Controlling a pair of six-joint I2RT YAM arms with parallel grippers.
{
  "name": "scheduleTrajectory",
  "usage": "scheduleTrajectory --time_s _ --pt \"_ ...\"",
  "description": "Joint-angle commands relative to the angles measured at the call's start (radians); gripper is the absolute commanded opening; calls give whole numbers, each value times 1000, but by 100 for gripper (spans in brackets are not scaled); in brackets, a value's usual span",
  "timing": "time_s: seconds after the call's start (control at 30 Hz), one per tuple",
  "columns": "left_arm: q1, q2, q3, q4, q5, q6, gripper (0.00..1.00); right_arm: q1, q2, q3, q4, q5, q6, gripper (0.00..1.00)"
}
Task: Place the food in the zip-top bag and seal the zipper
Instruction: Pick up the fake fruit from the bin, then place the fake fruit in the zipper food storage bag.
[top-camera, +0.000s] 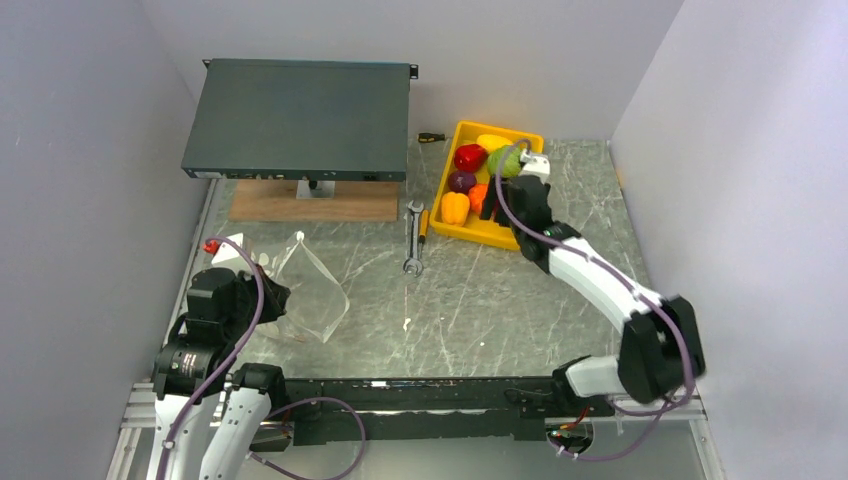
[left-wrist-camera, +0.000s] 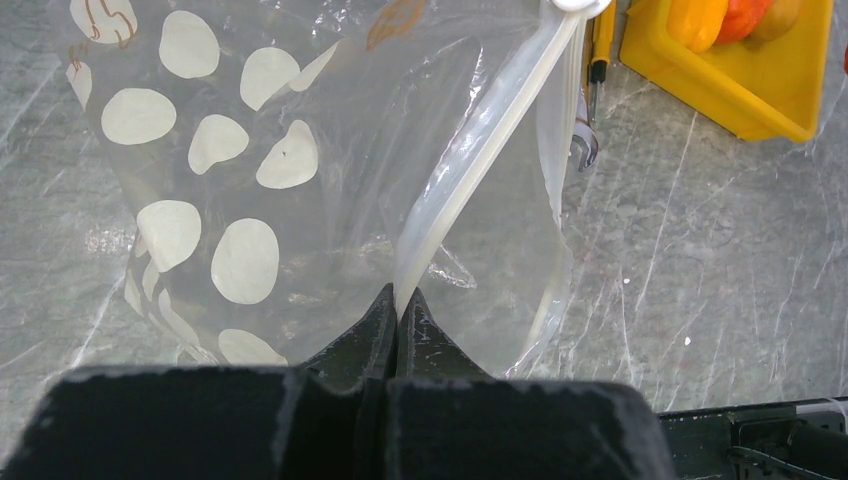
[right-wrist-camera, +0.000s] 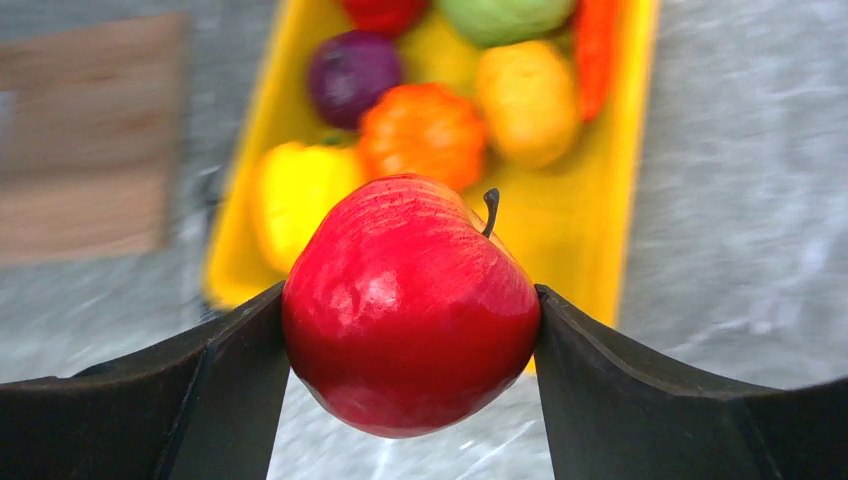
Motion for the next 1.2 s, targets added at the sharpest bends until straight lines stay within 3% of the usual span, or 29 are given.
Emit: scheduleTrajectory --time_s 0.0,0.07,0.13,0.43,0.63,0.87,1.17 --pt "5 9 10 31 11 10 0 14 -211 -249 341 -465 175 0" --pt "5 5 9 32 9 9 0 48 -268 -383 533 -638 226 0" --pt "5 7 10 32 14 11 0 119 -295 -459 625 -705 221 0" --pt "5 6 8 34 18 12 0 573 -420 -447 613 -563 60 0" --pt "5 6 8 35 20 14 0 786 -258 -227 529 -457 -51 0" --pt "5 0 8 32 17 12 0 895 41 84 380 -213 -73 23" --pt "5 -11 9 32 17 12 0 905 198 212 327 -172 -58 58"
